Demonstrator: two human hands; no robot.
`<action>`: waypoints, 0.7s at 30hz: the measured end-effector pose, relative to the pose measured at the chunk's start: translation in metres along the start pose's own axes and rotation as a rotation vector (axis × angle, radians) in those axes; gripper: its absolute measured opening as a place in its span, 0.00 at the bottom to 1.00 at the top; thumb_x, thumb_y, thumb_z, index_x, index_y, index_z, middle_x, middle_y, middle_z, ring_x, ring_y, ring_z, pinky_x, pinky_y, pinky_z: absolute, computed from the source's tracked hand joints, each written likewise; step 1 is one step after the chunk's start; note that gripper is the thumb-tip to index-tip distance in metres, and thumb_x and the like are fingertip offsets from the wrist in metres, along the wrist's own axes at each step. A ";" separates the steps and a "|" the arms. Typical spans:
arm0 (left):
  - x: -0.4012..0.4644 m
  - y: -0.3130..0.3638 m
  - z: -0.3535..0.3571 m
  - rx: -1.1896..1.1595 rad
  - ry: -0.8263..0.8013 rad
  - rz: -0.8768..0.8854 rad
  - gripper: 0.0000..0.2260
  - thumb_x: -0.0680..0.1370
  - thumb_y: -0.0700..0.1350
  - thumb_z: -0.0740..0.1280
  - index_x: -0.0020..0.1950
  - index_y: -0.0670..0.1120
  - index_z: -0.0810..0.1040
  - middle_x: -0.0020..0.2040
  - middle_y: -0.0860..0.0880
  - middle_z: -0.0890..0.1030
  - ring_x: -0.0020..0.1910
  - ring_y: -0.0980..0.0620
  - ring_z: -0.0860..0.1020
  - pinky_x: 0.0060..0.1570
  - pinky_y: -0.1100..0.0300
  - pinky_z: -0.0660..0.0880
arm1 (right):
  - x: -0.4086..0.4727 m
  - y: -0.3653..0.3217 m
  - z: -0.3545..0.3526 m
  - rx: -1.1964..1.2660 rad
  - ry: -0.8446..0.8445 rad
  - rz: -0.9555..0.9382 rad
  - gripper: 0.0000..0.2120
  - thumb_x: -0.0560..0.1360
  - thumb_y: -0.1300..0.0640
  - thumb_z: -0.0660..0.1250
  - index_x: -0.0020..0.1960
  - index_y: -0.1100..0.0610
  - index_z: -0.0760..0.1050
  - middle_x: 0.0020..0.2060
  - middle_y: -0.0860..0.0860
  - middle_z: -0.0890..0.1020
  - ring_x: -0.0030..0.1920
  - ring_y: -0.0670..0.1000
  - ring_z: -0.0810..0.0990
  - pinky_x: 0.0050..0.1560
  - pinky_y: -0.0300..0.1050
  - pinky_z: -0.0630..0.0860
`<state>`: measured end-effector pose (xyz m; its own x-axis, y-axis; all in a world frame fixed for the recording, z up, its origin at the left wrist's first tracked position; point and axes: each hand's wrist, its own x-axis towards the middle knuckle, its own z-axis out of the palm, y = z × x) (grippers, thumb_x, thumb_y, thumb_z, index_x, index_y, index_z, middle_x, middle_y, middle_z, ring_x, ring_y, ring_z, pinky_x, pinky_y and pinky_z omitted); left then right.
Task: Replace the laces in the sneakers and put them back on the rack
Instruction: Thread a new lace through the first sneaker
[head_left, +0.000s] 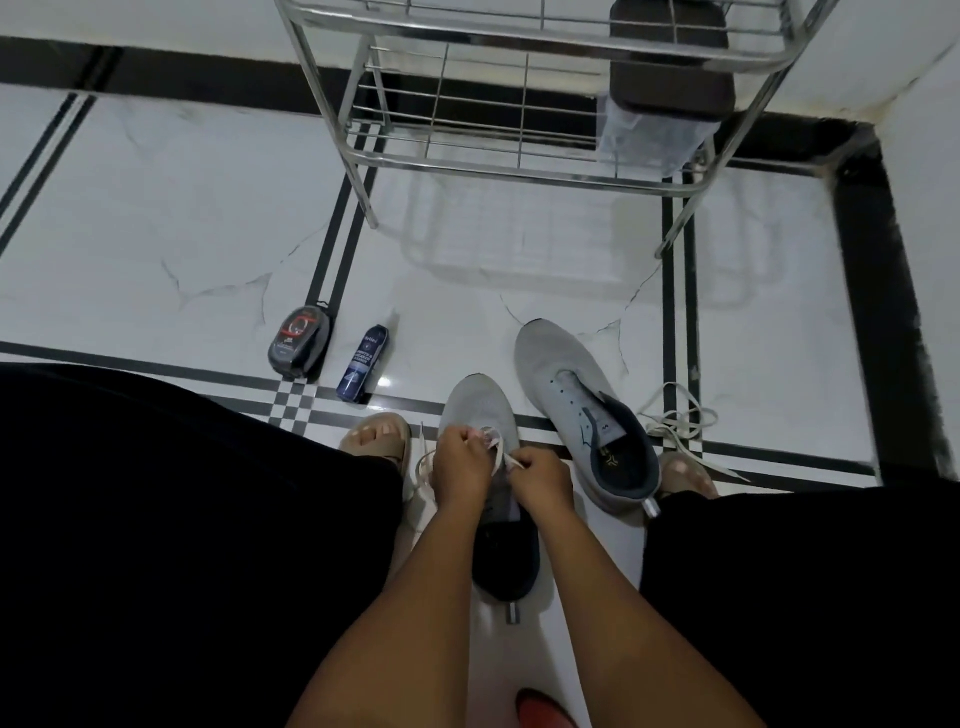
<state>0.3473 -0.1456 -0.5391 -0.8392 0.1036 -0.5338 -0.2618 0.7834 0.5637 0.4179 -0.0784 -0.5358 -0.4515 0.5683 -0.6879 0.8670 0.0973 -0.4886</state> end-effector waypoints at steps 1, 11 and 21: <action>-0.002 0.005 -0.002 -0.088 0.012 -0.014 0.08 0.81 0.45 0.58 0.52 0.43 0.74 0.49 0.45 0.79 0.49 0.43 0.77 0.42 0.58 0.65 | 0.002 0.001 0.000 0.011 -0.003 0.005 0.10 0.75 0.60 0.62 0.45 0.53 0.82 0.44 0.52 0.83 0.47 0.55 0.80 0.43 0.43 0.73; 0.033 0.056 -0.061 -0.406 0.061 0.156 0.04 0.81 0.45 0.60 0.49 0.47 0.73 0.36 0.53 0.78 0.30 0.55 0.73 0.30 0.66 0.66 | 0.005 0.005 0.002 0.078 -0.017 0.016 0.10 0.76 0.58 0.62 0.48 0.51 0.82 0.48 0.53 0.83 0.49 0.56 0.80 0.47 0.45 0.76; 0.000 0.005 -0.009 0.443 -0.218 0.141 0.10 0.77 0.43 0.63 0.54 0.47 0.82 0.52 0.45 0.80 0.53 0.46 0.78 0.47 0.57 0.73 | 0.006 0.008 0.000 0.182 0.000 0.070 0.08 0.75 0.57 0.65 0.48 0.52 0.83 0.46 0.52 0.85 0.49 0.55 0.81 0.51 0.47 0.77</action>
<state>0.3415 -0.1467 -0.5305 -0.7205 0.3152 -0.6176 0.1133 0.9323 0.3436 0.4218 -0.0739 -0.5437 -0.3917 0.5688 -0.7232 0.8435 -0.0919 -0.5291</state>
